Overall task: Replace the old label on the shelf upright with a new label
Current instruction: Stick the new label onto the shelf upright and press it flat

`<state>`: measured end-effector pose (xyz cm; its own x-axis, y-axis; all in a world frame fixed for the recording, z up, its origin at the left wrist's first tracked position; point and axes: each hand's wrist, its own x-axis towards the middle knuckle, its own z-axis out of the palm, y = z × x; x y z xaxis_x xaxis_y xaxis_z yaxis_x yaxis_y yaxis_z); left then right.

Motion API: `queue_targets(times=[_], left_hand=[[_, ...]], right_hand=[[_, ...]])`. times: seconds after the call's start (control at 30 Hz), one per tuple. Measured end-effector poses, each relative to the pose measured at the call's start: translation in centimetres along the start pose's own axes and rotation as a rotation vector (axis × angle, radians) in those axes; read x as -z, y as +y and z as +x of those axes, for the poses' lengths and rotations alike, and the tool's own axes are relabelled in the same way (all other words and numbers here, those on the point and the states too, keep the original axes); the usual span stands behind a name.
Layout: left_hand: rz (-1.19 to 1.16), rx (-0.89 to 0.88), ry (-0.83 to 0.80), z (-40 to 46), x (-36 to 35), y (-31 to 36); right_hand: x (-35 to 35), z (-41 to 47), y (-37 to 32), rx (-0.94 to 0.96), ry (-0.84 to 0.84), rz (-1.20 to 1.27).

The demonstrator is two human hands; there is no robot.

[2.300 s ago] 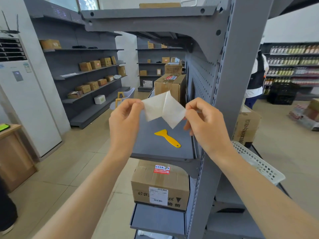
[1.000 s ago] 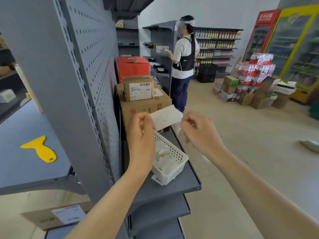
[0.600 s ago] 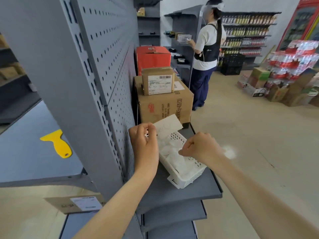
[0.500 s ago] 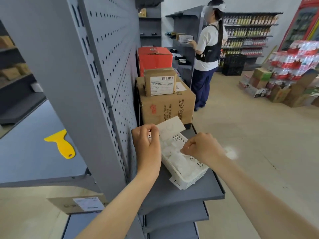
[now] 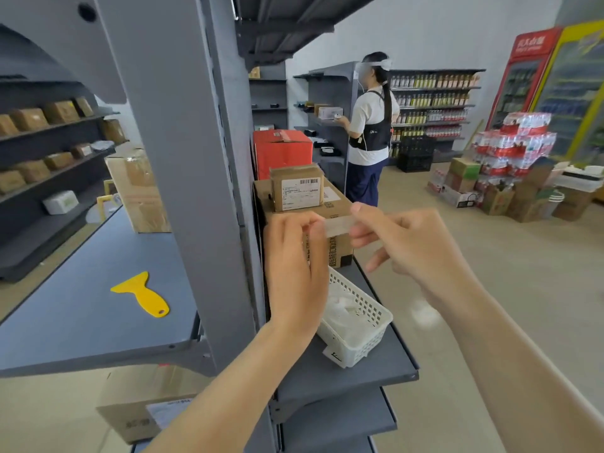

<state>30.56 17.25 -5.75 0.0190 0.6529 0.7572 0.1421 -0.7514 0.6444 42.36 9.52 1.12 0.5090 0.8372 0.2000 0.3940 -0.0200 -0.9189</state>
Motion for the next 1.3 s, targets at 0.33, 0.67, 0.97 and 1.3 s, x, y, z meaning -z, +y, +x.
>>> queue_targets(times=[0.33,0.67,0.97,1.3], left_hand=[[0.025,-0.298,-0.116,0.6,8.3,4.1],[-0.068,0.078,-0.128,3.5,17.4,6.3],[0.128,0.143,-0.166,3.5,19.1,2.9],[0.177,0.140,-0.129,4.0,18.2,1.2]], right_hand=[[-1.0,-3.7,-5.0,0.207,-0.008,-0.032],[-5.8,-6.5,-8.5,0.546,-0.096,-0.233],[-9.1,-5.3,-7.3,0.472,0.028,-0.275],[-10.3,-4.4,-6.8,0.485,0.061,-0.305]])
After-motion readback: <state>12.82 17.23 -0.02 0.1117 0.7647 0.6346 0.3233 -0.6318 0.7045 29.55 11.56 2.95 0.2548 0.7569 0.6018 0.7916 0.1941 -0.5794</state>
